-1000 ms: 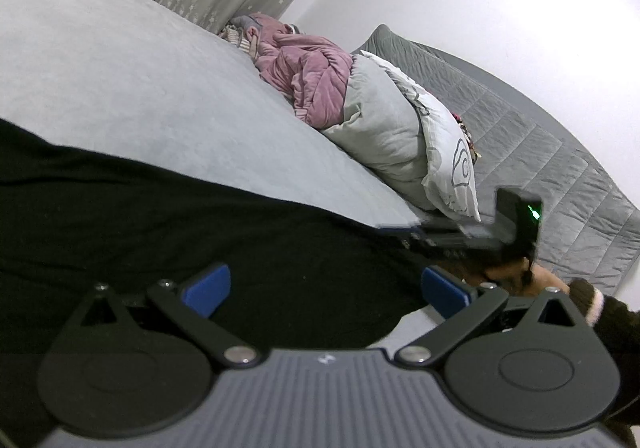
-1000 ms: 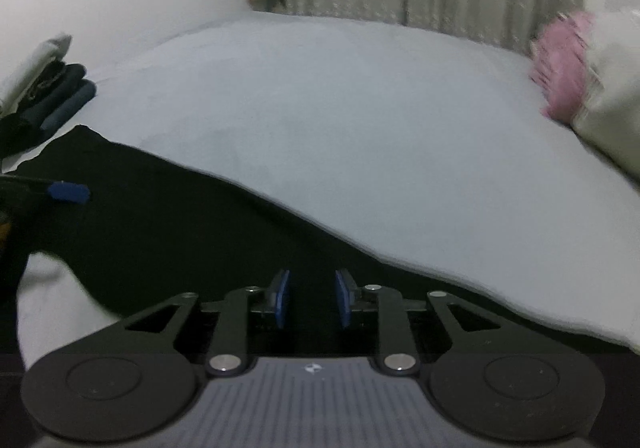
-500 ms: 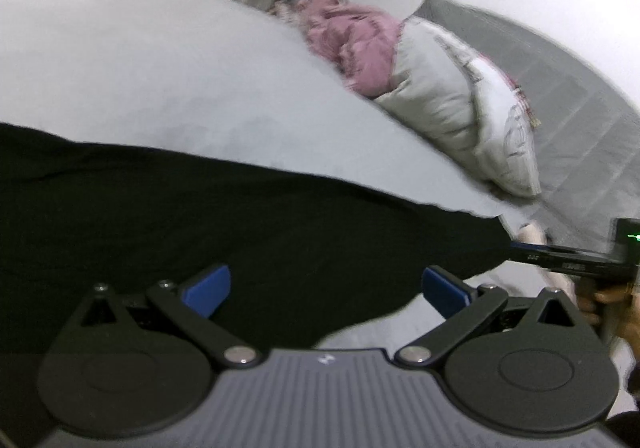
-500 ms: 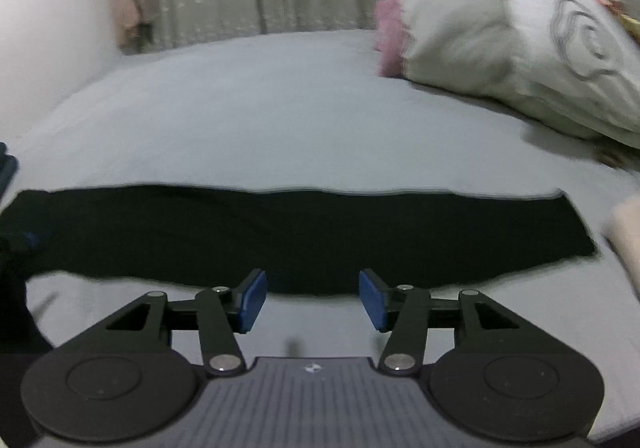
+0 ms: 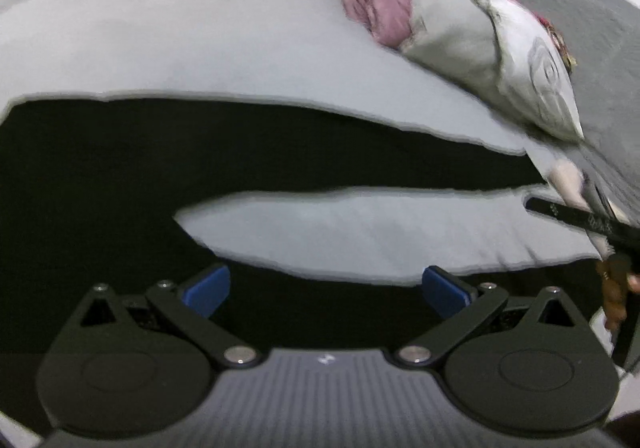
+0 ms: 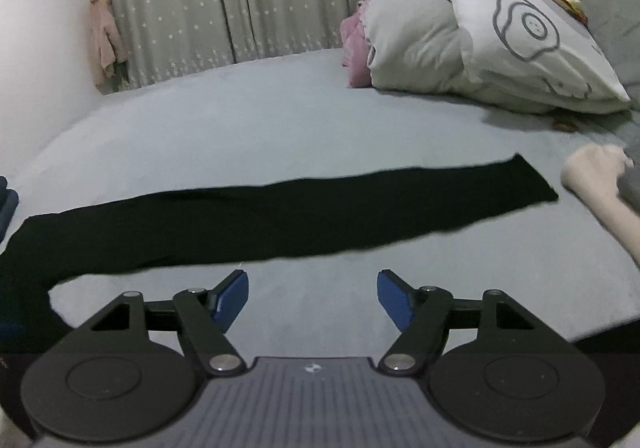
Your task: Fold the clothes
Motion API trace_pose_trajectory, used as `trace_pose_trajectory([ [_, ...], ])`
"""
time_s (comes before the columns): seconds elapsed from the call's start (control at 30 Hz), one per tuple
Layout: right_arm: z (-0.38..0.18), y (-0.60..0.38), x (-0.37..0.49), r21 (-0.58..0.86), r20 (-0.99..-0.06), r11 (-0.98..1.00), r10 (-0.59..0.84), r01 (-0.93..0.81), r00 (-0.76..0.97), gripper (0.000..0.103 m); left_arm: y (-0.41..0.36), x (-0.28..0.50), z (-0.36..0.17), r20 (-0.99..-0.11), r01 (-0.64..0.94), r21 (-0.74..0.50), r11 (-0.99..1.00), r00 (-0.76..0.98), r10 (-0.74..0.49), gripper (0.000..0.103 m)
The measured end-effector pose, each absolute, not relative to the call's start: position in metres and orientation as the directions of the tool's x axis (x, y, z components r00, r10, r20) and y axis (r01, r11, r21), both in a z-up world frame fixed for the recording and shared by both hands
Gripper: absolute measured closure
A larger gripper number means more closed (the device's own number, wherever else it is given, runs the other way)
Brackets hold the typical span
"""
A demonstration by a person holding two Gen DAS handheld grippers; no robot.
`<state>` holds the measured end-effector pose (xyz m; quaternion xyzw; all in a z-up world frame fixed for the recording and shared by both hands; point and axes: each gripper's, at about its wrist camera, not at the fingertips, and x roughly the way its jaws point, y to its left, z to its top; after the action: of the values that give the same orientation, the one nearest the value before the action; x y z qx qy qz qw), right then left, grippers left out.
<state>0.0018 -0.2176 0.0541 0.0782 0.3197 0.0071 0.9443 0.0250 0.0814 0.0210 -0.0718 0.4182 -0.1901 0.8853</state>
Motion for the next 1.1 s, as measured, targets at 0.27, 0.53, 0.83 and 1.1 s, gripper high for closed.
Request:
trace_pose_trajectory([
  [0.27, 0.016, -0.183, -0.029, -0.048, -0.715, 0.995, 0.027, -0.088, 0.699, 0.031, 0.066, -0.008, -0.004, -0.763, 0.211, -0.117, 0.970, 0.607, -0.224, 0.001],
  [0.53, 0.021, -0.213, -0.067, -0.056, -0.760, 0.998, -0.062, 0.029, 0.647, 0.028, 0.090, -0.035, 0.002, -0.778, 0.151, -0.093, 0.984, 0.605, -0.166, 0.001],
  [0.83, 0.035, -0.218, -0.119, 0.056, -0.745, 0.993, -0.025, 0.100, 0.667, 0.023, 0.087, -0.075, 0.017, -0.751, 0.082, -0.119, 0.989, 0.645, -0.144, 0.000],
  [1.1, 0.064, -0.185, -0.198, 0.120, -0.687, 0.981, -0.028, 0.151, 0.727, 0.016, 0.069, -0.139, 0.044, -0.738, 0.073, -0.106, 0.992, 0.662, -0.128, 0.000],
])
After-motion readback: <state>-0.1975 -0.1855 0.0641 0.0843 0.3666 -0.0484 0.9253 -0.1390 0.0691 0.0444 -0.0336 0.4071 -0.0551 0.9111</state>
